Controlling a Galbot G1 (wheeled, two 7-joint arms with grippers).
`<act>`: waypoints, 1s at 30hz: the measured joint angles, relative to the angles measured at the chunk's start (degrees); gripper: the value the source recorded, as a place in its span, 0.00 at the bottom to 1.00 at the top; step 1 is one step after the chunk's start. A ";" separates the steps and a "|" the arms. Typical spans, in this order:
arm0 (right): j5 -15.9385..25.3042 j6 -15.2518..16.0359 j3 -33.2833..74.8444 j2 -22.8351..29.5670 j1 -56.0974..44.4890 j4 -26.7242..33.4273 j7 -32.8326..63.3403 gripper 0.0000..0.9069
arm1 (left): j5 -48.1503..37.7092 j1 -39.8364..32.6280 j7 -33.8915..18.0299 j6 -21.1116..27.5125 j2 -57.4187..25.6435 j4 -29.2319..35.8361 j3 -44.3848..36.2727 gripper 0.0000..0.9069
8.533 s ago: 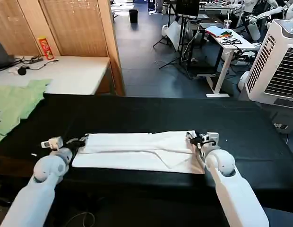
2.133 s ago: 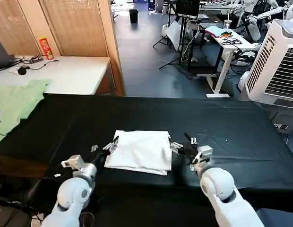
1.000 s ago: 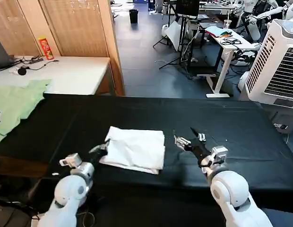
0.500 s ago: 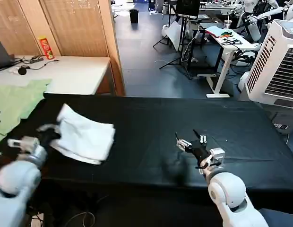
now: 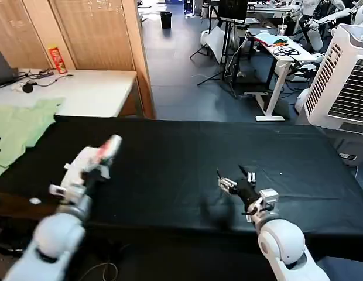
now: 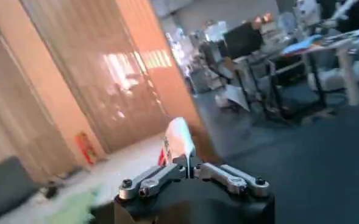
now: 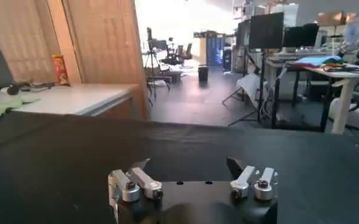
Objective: Fold and organize the clothes.
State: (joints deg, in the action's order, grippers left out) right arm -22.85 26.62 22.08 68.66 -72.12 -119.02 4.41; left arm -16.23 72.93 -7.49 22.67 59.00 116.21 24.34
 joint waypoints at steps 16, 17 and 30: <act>-11.83 4.74 -5.78 0.61 3.20 3.30 0.14 0.97 | -0.98 -3.25 3.70 -7.27 10.37 -1.65 -11.54 0.97; -12.46 4.95 -6.46 0.89 3.75 3.84 0.15 0.97 | -1.42 -3.21 4.00 -8.19 10.17 -1.52 -11.31 0.97; -17.10 7.02 -15.29 7.25 11.41 13.99 2.08 0.94 | -2.71 -1.13 5.25 -12.18 9.17 -0.38 -8.21 0.97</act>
State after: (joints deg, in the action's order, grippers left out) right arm -39.95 33.64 6.79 75.91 -60.71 -105.03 6.48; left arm -18.93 71.80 -2.24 10.50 68.16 115.83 16.13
